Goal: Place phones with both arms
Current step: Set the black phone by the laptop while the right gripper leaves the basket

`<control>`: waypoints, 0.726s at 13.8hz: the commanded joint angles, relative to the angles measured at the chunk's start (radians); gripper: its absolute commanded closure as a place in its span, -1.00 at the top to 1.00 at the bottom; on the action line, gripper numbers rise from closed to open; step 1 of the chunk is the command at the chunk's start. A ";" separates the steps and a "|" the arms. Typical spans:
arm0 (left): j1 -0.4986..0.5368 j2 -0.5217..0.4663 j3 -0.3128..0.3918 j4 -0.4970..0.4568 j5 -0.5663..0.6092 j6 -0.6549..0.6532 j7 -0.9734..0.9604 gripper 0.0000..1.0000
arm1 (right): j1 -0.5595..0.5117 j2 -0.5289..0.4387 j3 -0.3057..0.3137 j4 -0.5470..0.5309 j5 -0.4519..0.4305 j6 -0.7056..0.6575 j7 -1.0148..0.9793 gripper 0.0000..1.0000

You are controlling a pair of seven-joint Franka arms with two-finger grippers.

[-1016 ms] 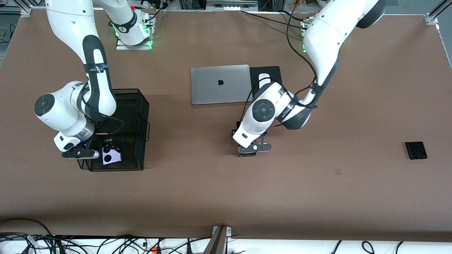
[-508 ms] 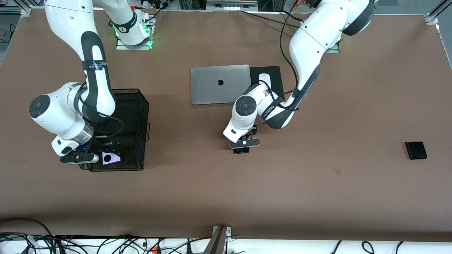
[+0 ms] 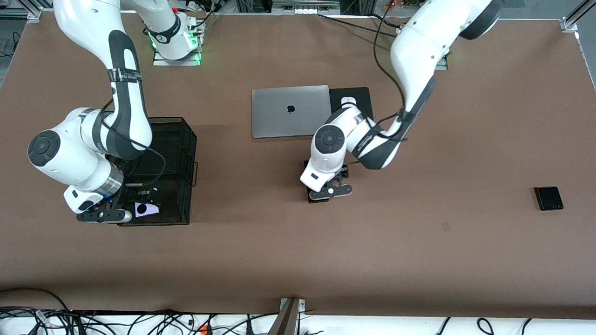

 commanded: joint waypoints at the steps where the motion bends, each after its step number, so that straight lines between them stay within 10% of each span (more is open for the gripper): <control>1: 0.080 -0.135 -0.011 -0.027 -0.060 -0.146 0.154 1.00 | 0.040 0.046 0.001 0.119 -0.049 -0.110 0.165 0.99; 10: 0.482 -0.319 -0.005 0.062 -0.148 -0.482 0.746 1.00 | 0.328 0.204 0.001 0.269 -0.077 -0.141 0.737 0.99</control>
